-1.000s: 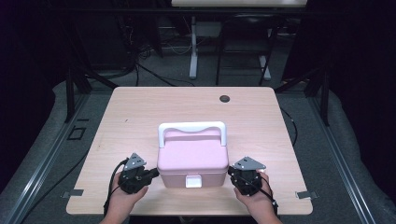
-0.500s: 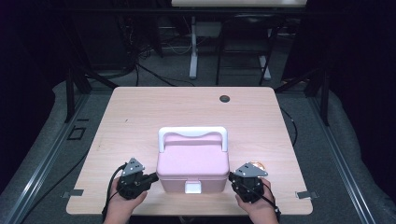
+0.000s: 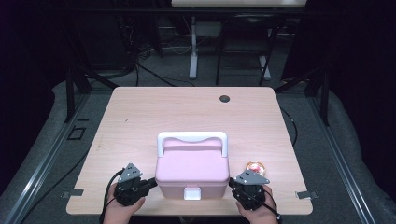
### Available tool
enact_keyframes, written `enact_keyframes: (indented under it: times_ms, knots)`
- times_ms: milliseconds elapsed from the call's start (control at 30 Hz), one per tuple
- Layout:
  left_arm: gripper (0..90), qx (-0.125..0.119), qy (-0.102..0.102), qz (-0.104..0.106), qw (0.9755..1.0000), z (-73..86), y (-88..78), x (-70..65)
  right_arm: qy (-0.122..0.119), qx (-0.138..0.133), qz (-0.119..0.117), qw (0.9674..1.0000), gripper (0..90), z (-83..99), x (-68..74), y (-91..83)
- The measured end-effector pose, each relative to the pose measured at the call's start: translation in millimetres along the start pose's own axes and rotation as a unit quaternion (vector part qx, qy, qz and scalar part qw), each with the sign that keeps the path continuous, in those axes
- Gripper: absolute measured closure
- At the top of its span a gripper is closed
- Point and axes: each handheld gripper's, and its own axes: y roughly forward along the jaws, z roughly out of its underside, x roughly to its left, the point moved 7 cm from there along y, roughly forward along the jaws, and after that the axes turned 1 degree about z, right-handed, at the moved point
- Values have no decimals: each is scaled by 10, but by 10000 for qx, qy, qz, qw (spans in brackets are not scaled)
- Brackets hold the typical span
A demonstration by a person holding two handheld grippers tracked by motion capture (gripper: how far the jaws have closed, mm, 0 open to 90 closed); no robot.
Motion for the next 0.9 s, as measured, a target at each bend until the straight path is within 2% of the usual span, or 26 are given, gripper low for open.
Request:
enact_keyframes:
  times_ms: [200,300,333,467,600,900]
  knots:
    - [900,-121,-65,23,9999,21,-3,4,-73,-94,39,9999,900,34,38,-28]
    - [900,-104,-51,28,9999,29,-11,0,-25,-113,13,9999,900,38,31,-20]
    - [900,-154,-126,47,9998,28,-5,0,2,-128,13,9999,900,41,29,-17]
    - [900,-172,-206,98,9996,35,-5,1,3,-140,3,9999,900,42,25,-13]
    - [900,-157,-154,160,9996,41,-5,-11,46,-141,11,9999,900,42,-2,-9]
    - [899,-207,-207,163,9994,46,5,-5,54,-164,21,9998,900,48,-3,-11]
